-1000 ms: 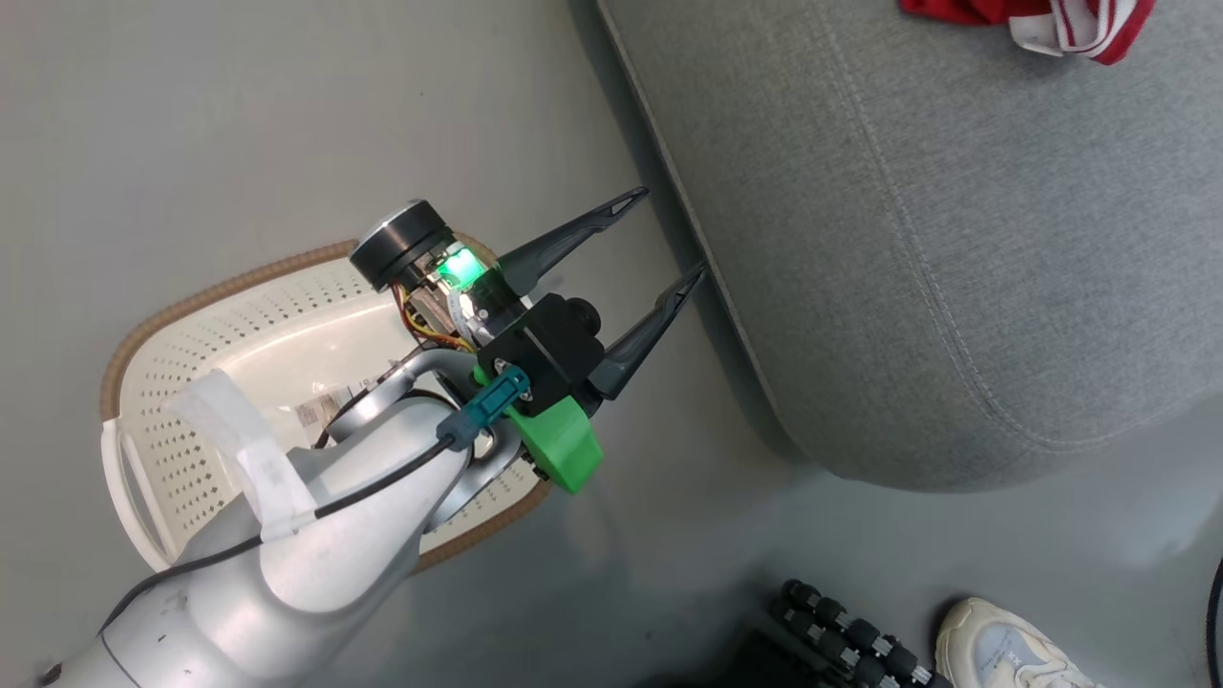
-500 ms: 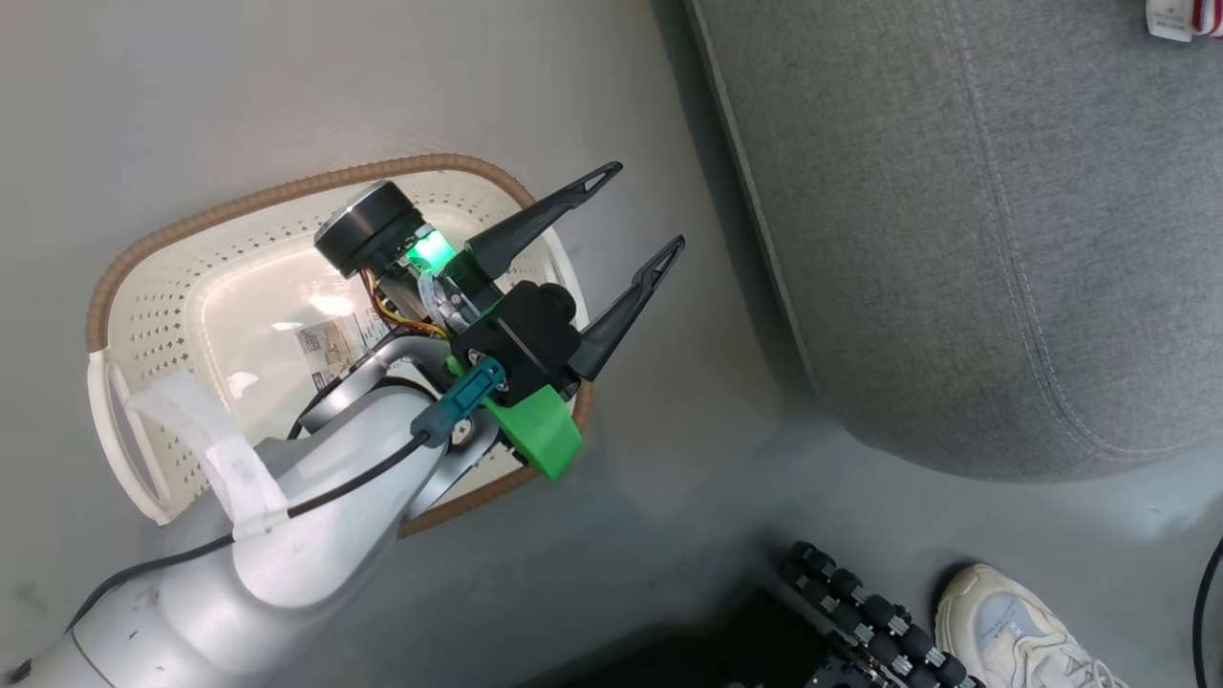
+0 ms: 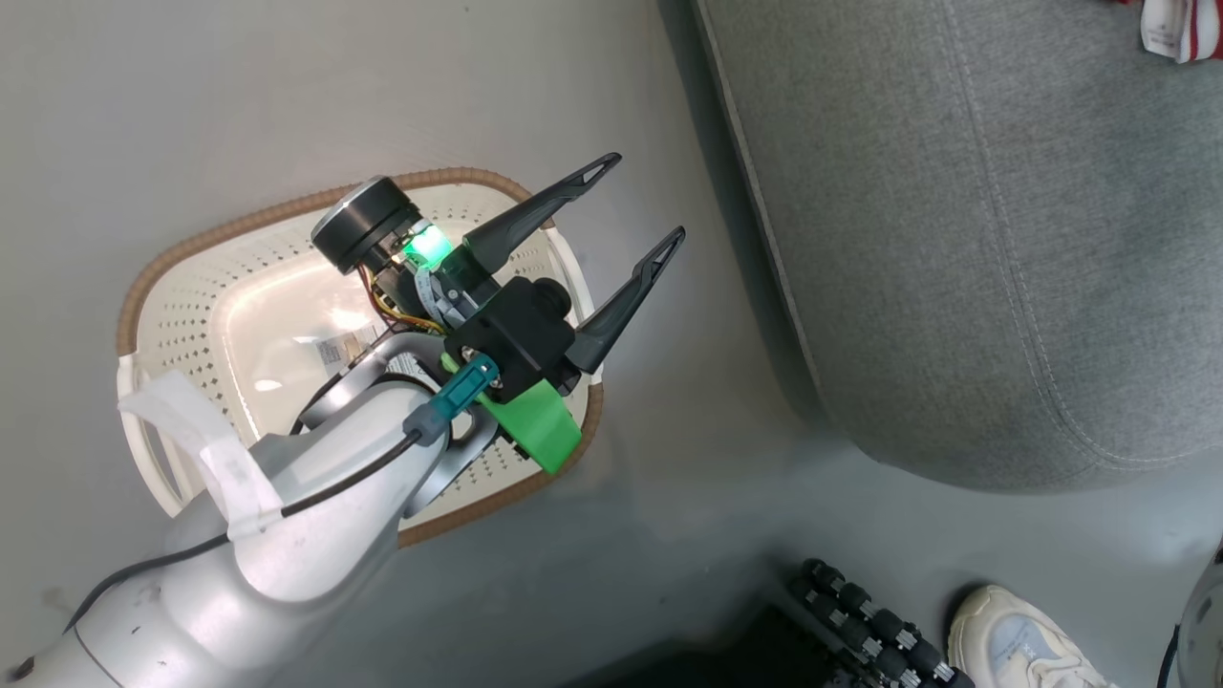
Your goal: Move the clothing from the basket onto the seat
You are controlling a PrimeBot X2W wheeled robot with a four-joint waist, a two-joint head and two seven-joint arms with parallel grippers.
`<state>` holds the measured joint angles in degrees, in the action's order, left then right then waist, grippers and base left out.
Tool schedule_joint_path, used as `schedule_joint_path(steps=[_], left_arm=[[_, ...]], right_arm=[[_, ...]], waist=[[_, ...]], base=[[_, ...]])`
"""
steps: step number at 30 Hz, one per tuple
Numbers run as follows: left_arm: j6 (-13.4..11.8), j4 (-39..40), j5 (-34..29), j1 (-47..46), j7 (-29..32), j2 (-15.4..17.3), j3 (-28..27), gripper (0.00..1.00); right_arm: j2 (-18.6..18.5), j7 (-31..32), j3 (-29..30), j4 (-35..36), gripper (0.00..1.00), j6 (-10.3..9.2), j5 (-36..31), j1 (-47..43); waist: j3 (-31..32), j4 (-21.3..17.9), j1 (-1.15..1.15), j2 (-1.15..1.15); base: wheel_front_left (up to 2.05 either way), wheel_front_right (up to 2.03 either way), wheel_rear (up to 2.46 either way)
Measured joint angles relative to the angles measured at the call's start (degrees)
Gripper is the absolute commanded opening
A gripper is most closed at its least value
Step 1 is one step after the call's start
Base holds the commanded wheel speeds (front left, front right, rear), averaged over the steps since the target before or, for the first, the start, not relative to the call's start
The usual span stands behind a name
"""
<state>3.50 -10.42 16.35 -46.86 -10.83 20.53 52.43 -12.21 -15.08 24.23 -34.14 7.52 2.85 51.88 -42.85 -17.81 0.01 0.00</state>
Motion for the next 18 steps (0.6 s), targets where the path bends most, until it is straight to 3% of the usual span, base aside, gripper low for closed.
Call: schedule_joint_path(steps=[8,18], left_arm=[[-2.1,-2.4,2.3,2.9,-2.8,-1.5,-1.5,1.00],[-4.3,-4.8,5.5,9.3,-4.2,-2.6,-7.6,1.00]], right_arm=[[0.3,0.0,-1.0,3.8,1.00,0.00,0.2,-7.2],[1.2,0.0,-6.0,11.0,1.00,0.00,1.9,-20.7]], waist=[[5.1,0.2,0.00,0.00],[14.2,1.5,0.00,0.00]], base=[[0.00,0.00,0.00],[0.00,0.00,0.00]])
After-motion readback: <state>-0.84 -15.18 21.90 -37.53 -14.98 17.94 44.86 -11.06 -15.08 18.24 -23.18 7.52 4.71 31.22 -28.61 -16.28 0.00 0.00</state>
